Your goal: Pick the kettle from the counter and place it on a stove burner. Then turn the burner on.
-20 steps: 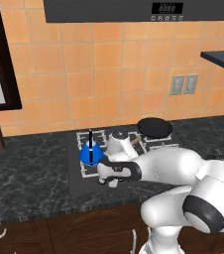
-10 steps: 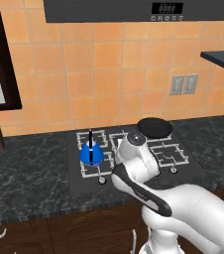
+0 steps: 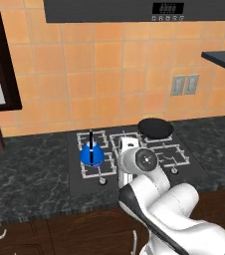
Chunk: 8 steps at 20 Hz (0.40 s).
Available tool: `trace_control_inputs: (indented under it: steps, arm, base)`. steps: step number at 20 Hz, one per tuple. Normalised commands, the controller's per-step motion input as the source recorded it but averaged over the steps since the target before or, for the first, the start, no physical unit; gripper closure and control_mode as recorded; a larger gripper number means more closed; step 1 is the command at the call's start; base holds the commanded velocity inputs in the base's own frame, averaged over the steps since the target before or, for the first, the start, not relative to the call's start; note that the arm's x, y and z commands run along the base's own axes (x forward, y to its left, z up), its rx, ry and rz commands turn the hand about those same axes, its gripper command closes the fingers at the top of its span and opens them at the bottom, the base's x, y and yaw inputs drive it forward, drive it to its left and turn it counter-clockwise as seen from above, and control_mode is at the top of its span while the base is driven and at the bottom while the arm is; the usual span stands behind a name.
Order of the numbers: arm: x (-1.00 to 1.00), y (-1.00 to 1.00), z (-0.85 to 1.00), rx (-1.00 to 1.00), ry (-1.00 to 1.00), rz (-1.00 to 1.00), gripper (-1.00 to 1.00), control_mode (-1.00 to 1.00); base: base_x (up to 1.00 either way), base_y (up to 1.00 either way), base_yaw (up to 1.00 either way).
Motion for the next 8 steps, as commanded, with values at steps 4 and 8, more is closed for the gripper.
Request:
trace_control_inputs:
  steps: [4, 8]
  arm:
    - [-0.29, 0.13, 0.61, 0.0, -0.42, 0.0, -1.0, -1.0]
    - [-0.29, 0.17, 0.46, 0.0, -0.45, -0.12, -1.0, -1.0]
  base:
    - [0.0, 0.0, 0.0]
    - [0.0, 0.0, 0.0]
